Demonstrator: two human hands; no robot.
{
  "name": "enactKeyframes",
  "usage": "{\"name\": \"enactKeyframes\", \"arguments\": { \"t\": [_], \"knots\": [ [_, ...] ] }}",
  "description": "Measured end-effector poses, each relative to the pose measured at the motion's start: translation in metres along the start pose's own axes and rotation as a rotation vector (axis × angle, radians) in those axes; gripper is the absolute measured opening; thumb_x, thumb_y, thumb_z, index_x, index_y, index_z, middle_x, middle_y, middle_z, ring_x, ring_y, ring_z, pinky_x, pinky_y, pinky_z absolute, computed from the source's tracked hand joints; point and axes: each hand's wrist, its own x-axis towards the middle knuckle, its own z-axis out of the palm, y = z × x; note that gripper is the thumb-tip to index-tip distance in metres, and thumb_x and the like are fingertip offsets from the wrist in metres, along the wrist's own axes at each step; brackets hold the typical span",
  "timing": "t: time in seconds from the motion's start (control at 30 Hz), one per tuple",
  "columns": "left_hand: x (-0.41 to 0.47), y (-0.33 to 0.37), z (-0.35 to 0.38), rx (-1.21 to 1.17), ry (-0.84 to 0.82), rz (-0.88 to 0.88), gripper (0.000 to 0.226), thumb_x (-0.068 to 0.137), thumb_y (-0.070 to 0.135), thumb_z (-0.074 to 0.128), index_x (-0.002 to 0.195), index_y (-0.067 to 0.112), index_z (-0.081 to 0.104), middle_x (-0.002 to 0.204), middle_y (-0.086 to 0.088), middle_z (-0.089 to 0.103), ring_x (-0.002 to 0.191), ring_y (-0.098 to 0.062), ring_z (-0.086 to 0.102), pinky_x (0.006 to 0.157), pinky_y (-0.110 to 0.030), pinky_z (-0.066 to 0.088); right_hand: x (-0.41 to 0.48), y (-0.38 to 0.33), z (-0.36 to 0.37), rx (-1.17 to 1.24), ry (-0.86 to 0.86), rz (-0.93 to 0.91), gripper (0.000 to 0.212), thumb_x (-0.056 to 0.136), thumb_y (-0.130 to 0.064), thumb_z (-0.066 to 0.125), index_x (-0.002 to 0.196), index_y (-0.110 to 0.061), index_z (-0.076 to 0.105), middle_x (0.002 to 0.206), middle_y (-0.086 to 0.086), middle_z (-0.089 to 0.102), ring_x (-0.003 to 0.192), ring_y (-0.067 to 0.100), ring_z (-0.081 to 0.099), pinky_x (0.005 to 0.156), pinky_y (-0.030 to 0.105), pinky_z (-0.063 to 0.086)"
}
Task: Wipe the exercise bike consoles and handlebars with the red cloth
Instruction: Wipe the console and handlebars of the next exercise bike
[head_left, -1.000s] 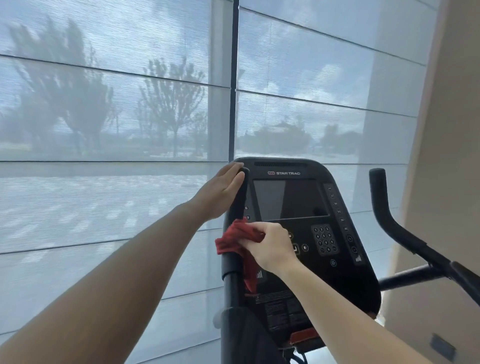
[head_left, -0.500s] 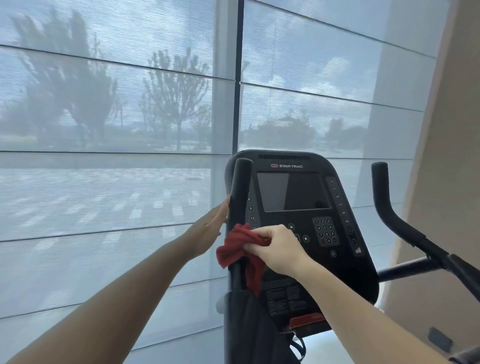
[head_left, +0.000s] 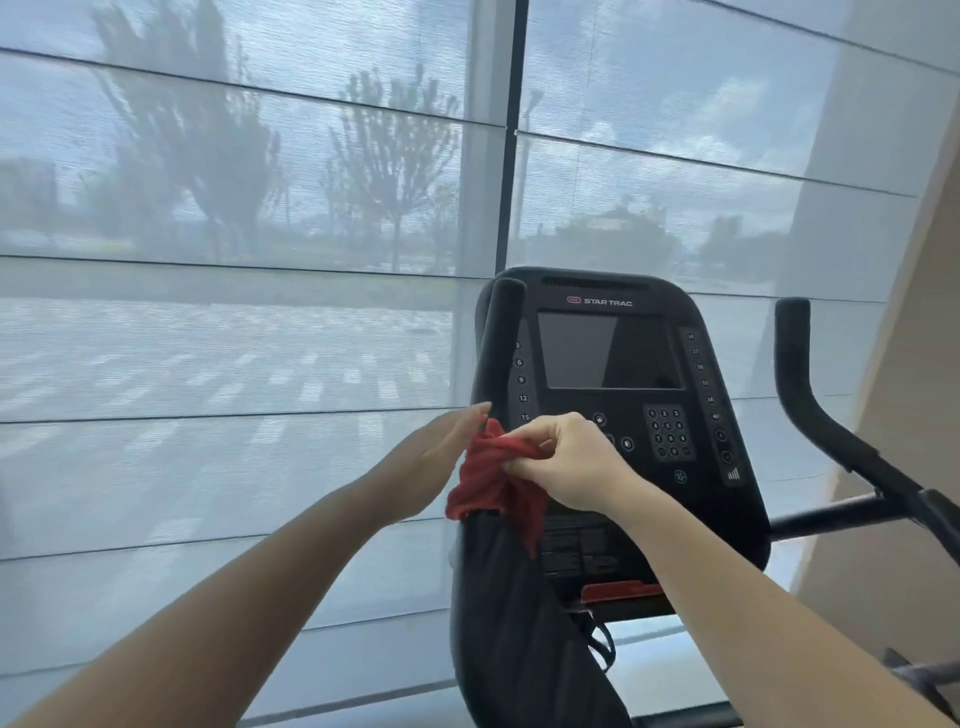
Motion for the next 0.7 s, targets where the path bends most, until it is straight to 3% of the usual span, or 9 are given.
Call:
{"name": "enactKeyframes", "arguments": {
  "t": [0.13, 0.33, 0.5, 0.6, 0.7],
  "knots": [
    [-0.018, 0.006, 0.009, 0.103, 0.042, 0.018, 0.041, 0.095, 0.045, 0.031, 0.128, 0.030, 0.051, 0.124, 0.014, 0.056, 0.117, 0.002, 0.048, 0.103, -0.027, 0.036, -0.016, -0.013, -0.011, 0.073, -0.004, -0.030, 0.020, 0.077, -0.012, 0.072, 0.088, -0.028, 0.075, 0.083, -0.003, 0.075, 0.083, 0.013, 0.070, 0.086, 0.036, 0.055],
    [-0.047, 0.025, 0.008, 0.068, 0.103, 0.156, 0.025, 0.091, 0.028, 0.054, 0.115, 0.031, 0.059, 0.107, 0.013, 0.066, 0.102, -0.001, 0.060, 0.088, -0.019, 0.046, -0.058, -0.042, -0.014, 0.149, 0.086, -0.099, 0.023, 0.073, -0.010, 0.075, 0.091, -0.025, 0.074, 0.082, -0.002, 0.075, 0.081, 0.015, 0.070, 0.083, 0.036, 0.056],
    [-0.082, 0.014, 0.006, -0.012, 0.035, 0.137, 0.023, 0.083, 0.013, 0.067, 0.099, 0.029, 0.065, 0.099, 0.009, 0.067, 0.090, -0.006, 0.063, 0.077, -0.019, 0.052, -0.097, -0.049, -0.009, 0.096, -0.151, 0.019, 0.036, 0.074, -0.019, 0.075, 0.104, -0.038, 0.067, 0.094, -0.008, 0.073, 0.092, 0.006, 0.067, 0.086, 0.023, 0.053],
    [-0.100, 0.000, 0.002, 0.025, 0.005, 0.108, 0.022, 0.083, 0.014, 0.066, 0.098, 0.030, 0.065, 0.105, 0.010, 0.065, 0.096, -0.003, 0.060, 0.079, -0.020, 0.053, -0.102, -0.050, 0.009, -0.051, 0.020, 0.112, 0.033, 0.075, -0.039, 0.072, 0.108, -0.040, 0.064, 0.101, -0.018, 0.067, 0.098, 0.001, 0.060, 0.088, 0.019, 0.047],
    [-0.112, -0.007, -0.003, 0.036, 0.022, 0.099, 0.024, 0.085, 0.018, 0.064, 0.101, 0.036, 0.062, 0.111, 0.013, 0.059, 0.103, 0.002, 0.056, 0.075, -0.010, 0.049, -0.105, -0.061, 0.035, -0.203, 0.157, 0.147, 0.031, 0.076, -0.045, 0.069, 0.107, -0.039, 0.064, 0.095, -0.022, 0.065, 0.094, 0.002, 0.058, 0.079, 0.011, 0.042]
  ]
}}
